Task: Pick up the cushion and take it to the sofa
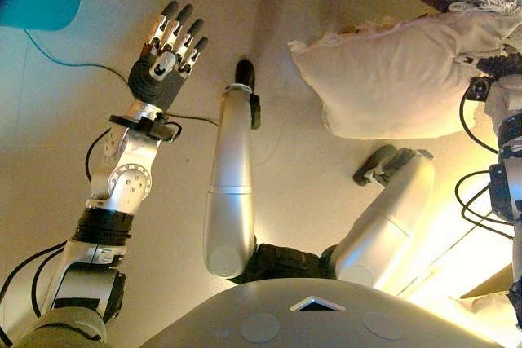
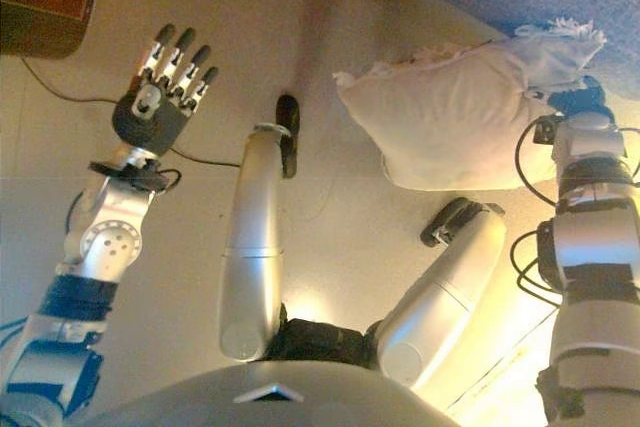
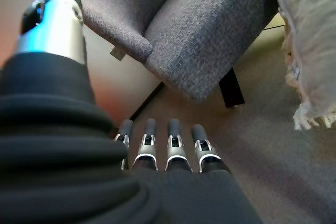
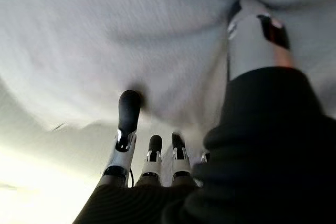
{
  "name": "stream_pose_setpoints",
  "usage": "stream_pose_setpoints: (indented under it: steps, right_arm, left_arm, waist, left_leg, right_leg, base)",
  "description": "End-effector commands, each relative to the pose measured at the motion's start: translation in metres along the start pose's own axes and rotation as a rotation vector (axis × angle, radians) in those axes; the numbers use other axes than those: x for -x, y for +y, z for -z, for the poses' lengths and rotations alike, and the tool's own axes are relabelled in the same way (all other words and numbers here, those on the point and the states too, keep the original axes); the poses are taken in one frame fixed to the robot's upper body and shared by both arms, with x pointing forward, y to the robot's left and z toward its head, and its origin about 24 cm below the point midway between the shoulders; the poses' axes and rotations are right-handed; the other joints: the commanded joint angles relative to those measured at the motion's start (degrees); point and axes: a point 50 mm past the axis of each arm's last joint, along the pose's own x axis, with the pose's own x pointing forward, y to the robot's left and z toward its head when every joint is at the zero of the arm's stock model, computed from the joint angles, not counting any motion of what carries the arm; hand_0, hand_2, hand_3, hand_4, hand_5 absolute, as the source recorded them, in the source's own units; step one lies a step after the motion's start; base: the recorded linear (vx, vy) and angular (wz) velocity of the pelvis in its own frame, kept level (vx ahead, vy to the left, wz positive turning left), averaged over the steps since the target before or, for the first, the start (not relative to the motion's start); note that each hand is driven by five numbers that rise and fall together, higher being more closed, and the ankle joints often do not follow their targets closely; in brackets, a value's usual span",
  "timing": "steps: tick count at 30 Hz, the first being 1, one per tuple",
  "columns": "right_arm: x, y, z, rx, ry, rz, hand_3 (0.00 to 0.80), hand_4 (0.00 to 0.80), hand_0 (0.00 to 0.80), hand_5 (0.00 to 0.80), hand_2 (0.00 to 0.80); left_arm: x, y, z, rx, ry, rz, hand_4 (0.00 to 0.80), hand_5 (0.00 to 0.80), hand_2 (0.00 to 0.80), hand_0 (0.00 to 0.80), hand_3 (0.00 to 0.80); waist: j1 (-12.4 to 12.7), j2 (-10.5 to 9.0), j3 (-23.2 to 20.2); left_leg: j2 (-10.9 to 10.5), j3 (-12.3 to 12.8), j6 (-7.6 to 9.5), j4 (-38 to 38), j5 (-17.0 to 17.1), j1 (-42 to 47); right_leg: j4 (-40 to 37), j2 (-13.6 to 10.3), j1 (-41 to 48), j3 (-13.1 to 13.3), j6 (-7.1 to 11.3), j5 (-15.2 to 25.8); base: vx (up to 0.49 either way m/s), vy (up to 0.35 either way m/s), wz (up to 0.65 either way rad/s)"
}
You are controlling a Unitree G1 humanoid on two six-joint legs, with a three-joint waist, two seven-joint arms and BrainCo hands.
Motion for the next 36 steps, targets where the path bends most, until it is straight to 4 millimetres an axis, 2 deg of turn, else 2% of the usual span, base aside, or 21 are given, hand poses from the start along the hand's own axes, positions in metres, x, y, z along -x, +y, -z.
stream_pose_setpoints:
  steps: [1, 11, 18, 22, 26, 30, 32, 36]
  right_arm:
    - [0.002, 0.007, -0.011, 0.103, -0.085, -0.158, 0.8, 0.8, 0.8, 0.8, 0.8]
    - [0.002, 0.026, -0.003, 0.082, -0.055, -0.216, 0.8, 0.8, 0.8, 0.8, 0.8]
    - [0.0, 0.015, 0.011, 0.019, 0.055, -0.113, 0.8, 0.8, 0.8, 0.8, 0.8]
    - [0.0, 0.01, 0.016, -0.018, 0.06, -0.082, 0.8, 0.8, 0.8, 0.8, 0.8]
    - [0.0, 0.01, 0.012, -0.058, 0.005, -0.046, 0.8, 0.8, 0.8, 0.8, 0.8]
    - [0.003, 0.013, -0.003, -0.111, -0.136, 0.026, 0.8, 0.8, 0.8, 0.8, 0.8]
    - [0.007, 0.019, -0.015, -0.131, -0.219, 0.068, 0.8, 0.8, 0.8, 0.8, 0.8]
    - [0.019, 0.031, -0.025, -0.14, -0.344, 0.101, 0.8, 0.8, 0.8, 0.8, 0.8]
  left_arm:
    - [0.001, -0.006, -0.008, 0.016, -0.048, 0.047, 0.0, 0.0, 0.0, 0.0, 0.0]
    - [0.005, -0.002, -0.009, 0.04, -0.051, 0.062, 0.0, 0.0, 0.0, 0.0, 0.0]
    - [0.004, -0.005, -0.009, 0.042, -0.052, 0.076, 0.0, 0.0, 0.0, 0.0, 0.0]
    - [0.004, -0.006, -0.009, 0.04, -0.057, 0.08, 0.0, 0.0, 0.0, 0.0, 0.0]
    - [0.002, -0.009, -0.01, 0.034, -0.064, 0.081, 0.0, 0.0, 0.0, 0.0, 0.0]
    - [0.001, -0.008, -0.011, 0.029, -0.077, 0.064, 0.0, 0.0, 0.0, 0.0, 0.0]
    - [0.001, -0.008, -0.011, 0.017, -0.087, 0.052, 0.0, 0.0, 0.0, 0.0, 0.0]
    - [0.0, -0.01, -0.011, -0.023, -0.103, 0.032, 0.0, 0.0, 0.0, 0.0, 0.0]
  waist:
    - [1.4, 2.28, -3.6]
    - [1.8, 2.49, -3.5]
    - [1.9, 2.76, -3.5]
    - [1.9, 2.58, -3.5]
    - [1.9, 1.77, -3.7]
    - [1.5, 0.35, -4.2]
    - [1.1, -0.78, -4.6]
    - [0.1, -2.52, -5.1]
  left_leg:
    - [0.3, 2.5, 1.1, 6.4, -10.0, 0.9]
    - [-0.5, 2.6, 0.84, 6.6, -9.7, 0.6]
    - [-0.8, 2.8, 1.03, 6.9, -10.0, 0.7]
    - [-0.9, 2.9, 1.22, 7.1, -10.4, 1.0]
    - [-0.7, 2.8, 1.4, 5.3, -10.5, 2.9]
    - [0.2, 2.8, 1.52, 1.2, -9.7, 6.0]
    - [1.2, 2.8, 1.36, -2.5, -8.9, 9.0]
    - [2.4, 3.2, 1.07, -8.8, -7.3, 14.3]
  right_leg:
    - [-2.6, 3.5, -8.1, 0.6, -6.55, 10.9]
    - [-2.7, 3.6, -8.0, 0.6, -6.82, 10.8]
    - [-3.1, 3.4, -7.7, 0.6, -6.85, 11.4]
    - [-3.7, 3.3, -7.3, 0.4, -6.76, 11.9]
    - [-5.7, 3.4, -5.8, -0.5, -6.32, 13.0]
    - [-10.4, 3.6, -2.4, -2.2, -5.63, 15.5]
    - [-14.9, 3.9, 1.3, -3.6, -5.05, 17.3]
    - [-23.1, 4.4, 7.7, -5.4, -4.25, 20.8]
  base:
    - [-0.004, -0.001, 0.08]
    - [-0.003, 0.003, 0.03]
    - [-0.006, 0.017, 0.04]
    - [-0.003, 0.004, 0.01]
    - [0.0, 0.0, 0.0]
    - [-0.014, -0.007, 0.02]
    - [-0.004, -0.006, -0.03]
    - [0.001, -0.013, -0.11]
